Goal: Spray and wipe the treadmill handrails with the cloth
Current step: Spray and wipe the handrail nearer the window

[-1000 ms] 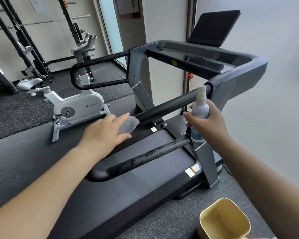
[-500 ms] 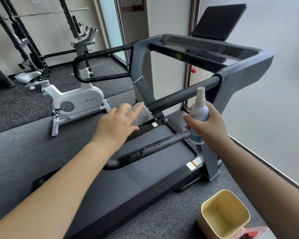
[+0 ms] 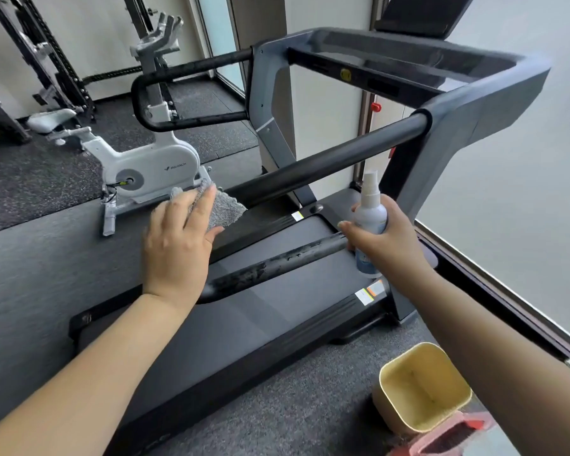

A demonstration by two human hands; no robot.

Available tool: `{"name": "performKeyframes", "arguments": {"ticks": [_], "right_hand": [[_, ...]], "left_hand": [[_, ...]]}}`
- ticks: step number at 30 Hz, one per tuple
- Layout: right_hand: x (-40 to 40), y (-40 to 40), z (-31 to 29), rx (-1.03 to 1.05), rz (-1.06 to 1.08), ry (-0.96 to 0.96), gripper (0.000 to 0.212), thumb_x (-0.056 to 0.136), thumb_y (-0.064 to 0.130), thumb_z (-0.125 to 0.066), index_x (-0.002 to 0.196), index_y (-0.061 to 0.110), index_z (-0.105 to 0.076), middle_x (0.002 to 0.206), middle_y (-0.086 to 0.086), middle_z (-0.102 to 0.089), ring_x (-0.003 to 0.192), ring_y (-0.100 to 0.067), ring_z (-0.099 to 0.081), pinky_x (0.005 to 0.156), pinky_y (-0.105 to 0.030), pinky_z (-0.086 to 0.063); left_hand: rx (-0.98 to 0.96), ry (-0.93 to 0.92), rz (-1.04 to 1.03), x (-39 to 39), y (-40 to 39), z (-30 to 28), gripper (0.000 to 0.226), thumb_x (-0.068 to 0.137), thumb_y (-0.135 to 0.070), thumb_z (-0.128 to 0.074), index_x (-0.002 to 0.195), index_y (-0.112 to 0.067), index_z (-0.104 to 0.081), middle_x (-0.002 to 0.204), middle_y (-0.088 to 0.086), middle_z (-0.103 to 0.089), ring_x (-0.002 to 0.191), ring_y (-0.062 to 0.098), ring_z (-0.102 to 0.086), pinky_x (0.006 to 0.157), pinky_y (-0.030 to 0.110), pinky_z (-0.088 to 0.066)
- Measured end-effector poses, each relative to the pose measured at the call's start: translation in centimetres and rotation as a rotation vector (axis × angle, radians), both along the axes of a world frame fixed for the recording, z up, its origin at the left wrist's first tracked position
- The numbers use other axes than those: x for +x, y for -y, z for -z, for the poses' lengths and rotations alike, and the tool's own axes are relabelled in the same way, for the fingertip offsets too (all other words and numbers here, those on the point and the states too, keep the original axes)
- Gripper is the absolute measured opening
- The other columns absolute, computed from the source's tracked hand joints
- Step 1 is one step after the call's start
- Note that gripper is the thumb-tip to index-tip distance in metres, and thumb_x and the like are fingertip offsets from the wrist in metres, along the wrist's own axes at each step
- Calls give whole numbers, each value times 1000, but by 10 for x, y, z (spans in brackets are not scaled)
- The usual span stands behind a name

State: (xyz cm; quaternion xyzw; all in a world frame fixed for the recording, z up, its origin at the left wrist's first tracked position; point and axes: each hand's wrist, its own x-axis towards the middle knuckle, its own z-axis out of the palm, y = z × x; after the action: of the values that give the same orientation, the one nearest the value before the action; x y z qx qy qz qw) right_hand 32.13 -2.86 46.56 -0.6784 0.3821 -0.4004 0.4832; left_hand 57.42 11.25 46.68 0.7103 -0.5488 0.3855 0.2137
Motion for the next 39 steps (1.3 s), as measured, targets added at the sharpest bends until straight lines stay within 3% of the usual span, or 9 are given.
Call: {"name": "performKeyframes", "arguments": {"ticks": [4,7,10,13,18,21,26,29,39], "right_hand": [[9,0,11,-4,-65,4,39,84,17,-73,112,26,-48,99,-21,-62,66,-30,-68,64,-34,-59],[9,-2,19,36,-159,46,68,87,8,-70,134,40,-32,105,-25,-57,61,-30,-66,58,-29,-59],[4,-2,22,29,-214,64,90,87,6,-70,146,53,-21,113,-24,-55,63,-27,-64,61,-34,-61],[-4,2,26,-17,-222,20,87,87,7,-71,141,60,-26,140,-7,-47,69,-26,-67,64,-30,-60],[-11,9,48,-4,-244,-115,82,86,-1,-64,137,57,-35,96,-7,-67,63,-31,-70,63,-38,-62],[-2,3,63,3,-326,-229,85,84,2,-61,135,64,-32,97,-2,-67,59,-32,-64,62,-40,-60],[32,-6,75,-32,-405,-457,73,81,7,-52,133,54,-30,68,-7,-56,54,-23,-54,50,-27,-45],[47,-5,79,-80,-426,-517,71,79,7,-52,136,42,-30,75,-6,-59,57,-14,-51,54,-27,-42],[23,42,87,-51,-260,-618,71,80,6,-52,138,39,-28,78,-11,-62,58,-24,-55,53,-33,-43]], "left_hand": [[-51,130,78,-15,17,-6,38,91,-6,-55,127,-18,-58,116,8,-61,98,29,-53,90,43,-45],[-56,162,276,-44,29,-3,35,96,-3,-47,122,-19,-64,118,2,-55,97,31,-60,90,41,-50],[86,63,391,-66,29,26,35,91,0,-54,122,-15,-64,118,5,-60,98,27,-58,80,40,-54],[336,-198,221,-57,24,62,41,86,-10,-59,127,-16,-57,125,6,-58,109,28,-51,81,45,-55],[667,-291,-131,-29,12,91,54,83,-32,-66,131,-13,-52,126,11,-55,109,36,-56,85,50,-49],[645,-324,-158,-30,15,90,51,87,-34,-61,133,-16,-51,123,5,-55,105,31,-56,84,45,-47],[628,-338,-162,-27,10,87,48,88,-34,-58,132,-17,-50,120,4,-55,103,30,-54,81,43,-47],[643,-358,-161,-25,9,86,47,88,-33,-59,131,-15,-51,118,5,-55,102,31,-54,79,44,-48],[683,-358,-194,-28,13,86,49,87,-33,-60,131,-14,-51,116,5,-55,100,30,-55,76,43,-48]]}}
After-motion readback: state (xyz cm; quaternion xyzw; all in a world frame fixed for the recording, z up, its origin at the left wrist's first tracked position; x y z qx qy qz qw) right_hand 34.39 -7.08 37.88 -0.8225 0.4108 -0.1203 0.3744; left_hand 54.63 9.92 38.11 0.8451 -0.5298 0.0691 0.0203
